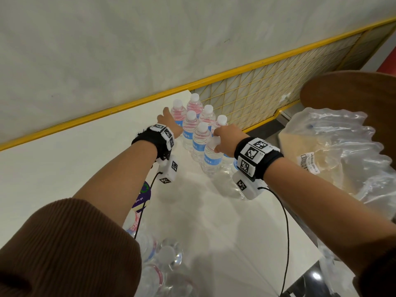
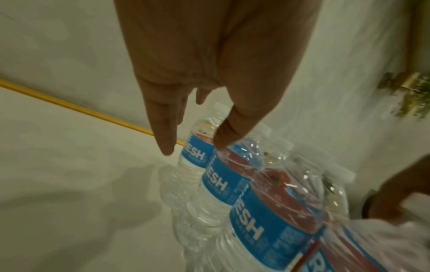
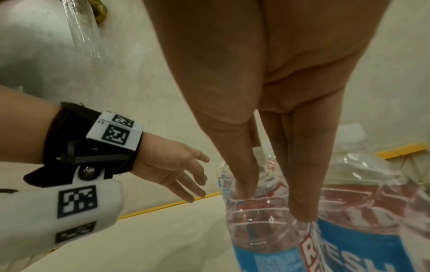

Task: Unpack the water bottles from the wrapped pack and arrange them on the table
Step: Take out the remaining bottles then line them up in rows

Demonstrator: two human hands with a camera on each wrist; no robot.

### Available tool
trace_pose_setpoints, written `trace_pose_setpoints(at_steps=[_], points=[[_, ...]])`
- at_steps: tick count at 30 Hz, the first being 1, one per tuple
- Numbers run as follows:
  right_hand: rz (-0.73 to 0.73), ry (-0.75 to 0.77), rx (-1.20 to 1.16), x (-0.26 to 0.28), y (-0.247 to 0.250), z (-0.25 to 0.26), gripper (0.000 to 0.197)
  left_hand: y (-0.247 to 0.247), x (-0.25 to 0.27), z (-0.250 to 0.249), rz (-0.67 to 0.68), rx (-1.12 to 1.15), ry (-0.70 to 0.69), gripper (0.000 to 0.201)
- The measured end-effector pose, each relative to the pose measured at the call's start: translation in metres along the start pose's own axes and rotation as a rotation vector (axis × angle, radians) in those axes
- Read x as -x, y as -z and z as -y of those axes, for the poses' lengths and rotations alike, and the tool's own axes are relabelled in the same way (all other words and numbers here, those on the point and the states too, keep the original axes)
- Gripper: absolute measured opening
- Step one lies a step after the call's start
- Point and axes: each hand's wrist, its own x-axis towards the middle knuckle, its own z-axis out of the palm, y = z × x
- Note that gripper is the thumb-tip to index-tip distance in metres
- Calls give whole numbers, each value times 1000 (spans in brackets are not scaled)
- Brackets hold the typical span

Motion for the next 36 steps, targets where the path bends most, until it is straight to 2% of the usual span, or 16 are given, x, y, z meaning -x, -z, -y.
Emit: trace_pose_setpoints(at_steps=[1, 3, 5, 10, 14, 18, 20, 21, 23, 25, 27, 31, 36], points=[[1, -2, -2, 0, 0, 0, 37, -2, -4, 2, 49, -9, 10, 99], [2, -5, -8, 0, 1, -1, 39, -11, -15, 7, 113, -16, -66, 122], [1, -8, -14, 1, 1, -2, 40, -21, -25, 10, 130, 44, -111, 132], [8, -7, -12, 1, 2, 0, 41, -23, -10, 1, 104, 133, -178, 131], [8, -10, 10, 1, 2, 2, 40, -20, -8, 3, 106, 117, -197, 127], [15, -8, 7, 3, 2, 0, 39, -18, -13, 9, 104, 31, -138, 132], [21, -18, 10, 9, 3, -2, 43, -13, -2, 7, 115, -107, -60, 124], [15, -22, 17, 13, 4, -2, 46, -7, 13, 2, 142, -208, -45, 112], [-12, -10, 30, 26, 8, 2, 46, 5, 42, -7, 258, -382, -86, 81], [-34, 40, 58, 43, 9, 10, 45, 14, 63, -13, 402, -456, -123, 59], [-1, 96, 78, 63, 6, 21, 45, 20, 86, -12, 501, -463, -156, 50], [184, 237, 106, 111, -11, 44, 40, 27, 133, 0, 666, -491, -234, 39], [310, 340, 117, 163, -33, 72, 38, 26, 188, 17, 771, -608, -379, 23]])
